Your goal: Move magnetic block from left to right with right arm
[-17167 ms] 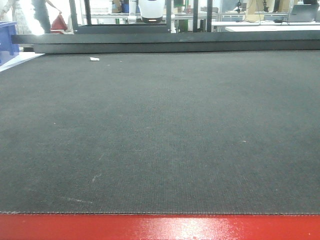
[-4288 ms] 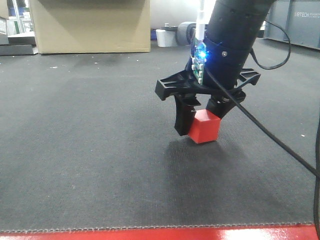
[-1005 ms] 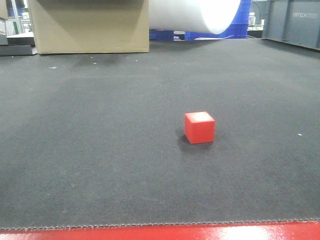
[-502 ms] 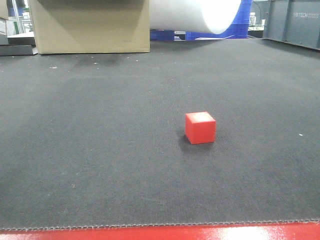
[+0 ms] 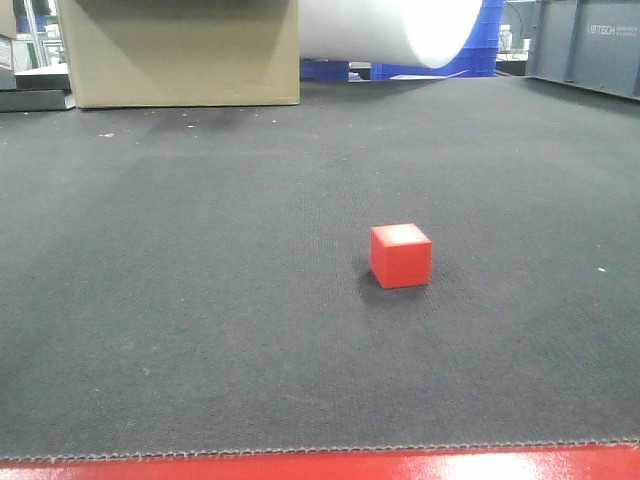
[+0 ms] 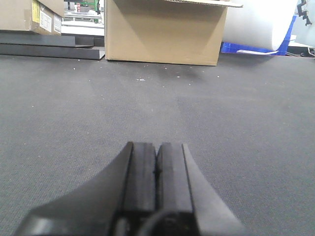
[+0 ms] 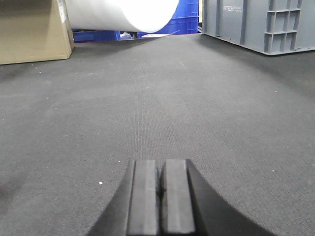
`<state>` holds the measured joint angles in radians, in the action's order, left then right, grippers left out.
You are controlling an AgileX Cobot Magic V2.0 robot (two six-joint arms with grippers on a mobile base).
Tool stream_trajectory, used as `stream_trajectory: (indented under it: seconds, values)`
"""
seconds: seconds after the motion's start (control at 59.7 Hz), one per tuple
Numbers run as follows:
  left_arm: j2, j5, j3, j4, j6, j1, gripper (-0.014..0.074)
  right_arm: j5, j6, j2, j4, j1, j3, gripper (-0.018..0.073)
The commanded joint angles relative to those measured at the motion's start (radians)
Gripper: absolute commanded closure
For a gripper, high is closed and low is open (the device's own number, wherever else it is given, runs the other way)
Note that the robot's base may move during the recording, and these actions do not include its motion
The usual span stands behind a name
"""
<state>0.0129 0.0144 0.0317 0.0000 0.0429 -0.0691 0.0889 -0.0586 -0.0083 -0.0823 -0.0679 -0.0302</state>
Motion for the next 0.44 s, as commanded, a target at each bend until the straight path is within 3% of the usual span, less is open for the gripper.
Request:
stream_trajectory:
  seconds: [0.0,0.419]
  values:
    - [0.014,-0.09,0.01,0.0,0.004,-0.003,0.0713,-0.094,0.005,-0.021,-0.001,-0.005,0.005,0.0519]
    - [0.014,-0.09,0.01,0.0,0.004,-0.003,0.0713,-0.094,0.005,-0.021,-0.001,-0.005,0.005,0.0519]
